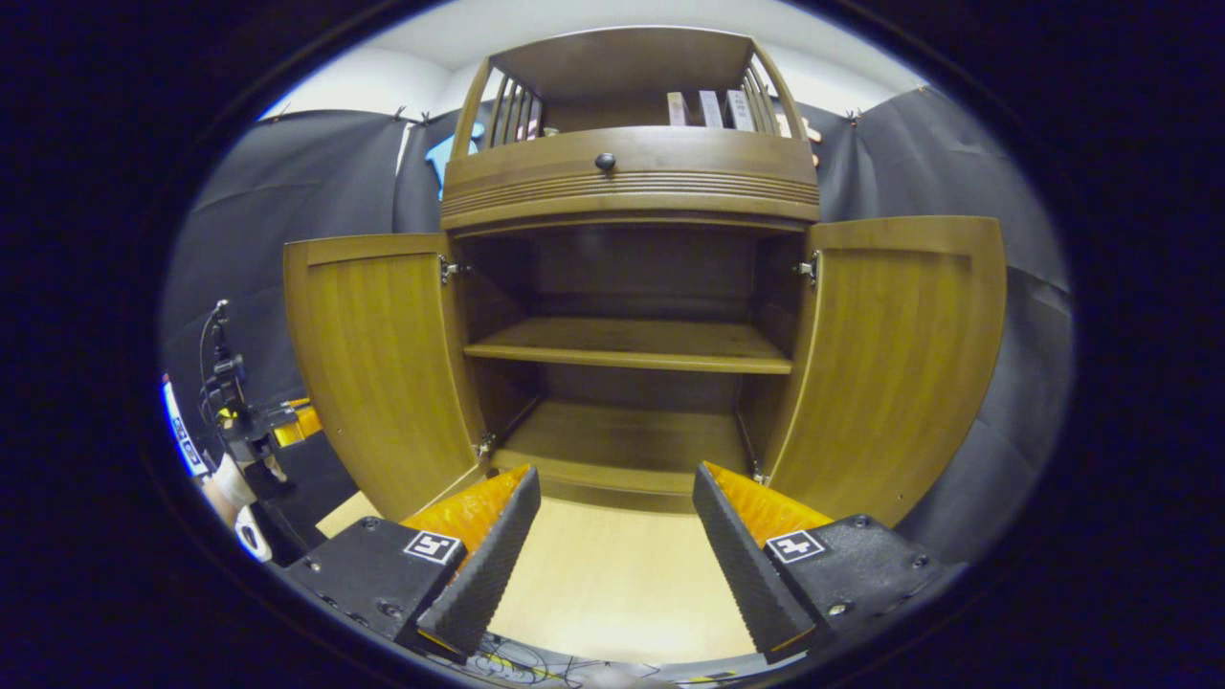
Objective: Open the right door of the double-door shoe cabinet with the right hand, and open the left door with the left hand.
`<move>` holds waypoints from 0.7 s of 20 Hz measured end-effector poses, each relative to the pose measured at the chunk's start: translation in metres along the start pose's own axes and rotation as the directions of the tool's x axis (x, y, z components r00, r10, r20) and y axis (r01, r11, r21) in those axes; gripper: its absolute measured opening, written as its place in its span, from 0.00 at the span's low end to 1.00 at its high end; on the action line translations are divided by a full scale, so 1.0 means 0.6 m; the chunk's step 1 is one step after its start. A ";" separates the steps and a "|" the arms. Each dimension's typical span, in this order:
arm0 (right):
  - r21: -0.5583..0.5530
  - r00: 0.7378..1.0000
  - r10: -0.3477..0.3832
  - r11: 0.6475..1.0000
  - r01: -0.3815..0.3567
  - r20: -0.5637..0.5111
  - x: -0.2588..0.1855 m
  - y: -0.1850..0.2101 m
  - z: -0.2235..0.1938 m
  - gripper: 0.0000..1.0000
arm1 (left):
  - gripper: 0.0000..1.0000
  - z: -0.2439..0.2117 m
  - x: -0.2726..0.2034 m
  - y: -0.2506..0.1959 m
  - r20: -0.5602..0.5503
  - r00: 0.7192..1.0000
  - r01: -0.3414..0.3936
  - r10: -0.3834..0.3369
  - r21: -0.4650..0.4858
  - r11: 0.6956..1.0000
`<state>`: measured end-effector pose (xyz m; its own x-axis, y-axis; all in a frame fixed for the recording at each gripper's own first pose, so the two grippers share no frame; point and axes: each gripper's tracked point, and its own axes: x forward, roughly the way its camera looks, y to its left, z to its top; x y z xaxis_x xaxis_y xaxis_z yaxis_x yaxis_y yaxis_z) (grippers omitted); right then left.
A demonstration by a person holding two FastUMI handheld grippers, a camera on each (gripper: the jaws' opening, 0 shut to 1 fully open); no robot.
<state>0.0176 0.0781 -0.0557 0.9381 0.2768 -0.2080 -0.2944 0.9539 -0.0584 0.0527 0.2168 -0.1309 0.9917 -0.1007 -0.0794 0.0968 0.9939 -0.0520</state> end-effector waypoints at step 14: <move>0.002 0.995 0.066 0.998 -0.067 0.080 -0.009 -0.099 0.054 1.00 | 0.84 0.060 -0.157 -0.140 -0.019 0.941 -0.337 0.337 0.004 0.941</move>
<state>0.0360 0.0240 -0.0195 0.9281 0.3478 -0.1327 -0.3559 0.9335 -0.0427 -0.0459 0.1445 -0.0830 0.9644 0.2396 -0.1116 -0.2430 0.9699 -0.0179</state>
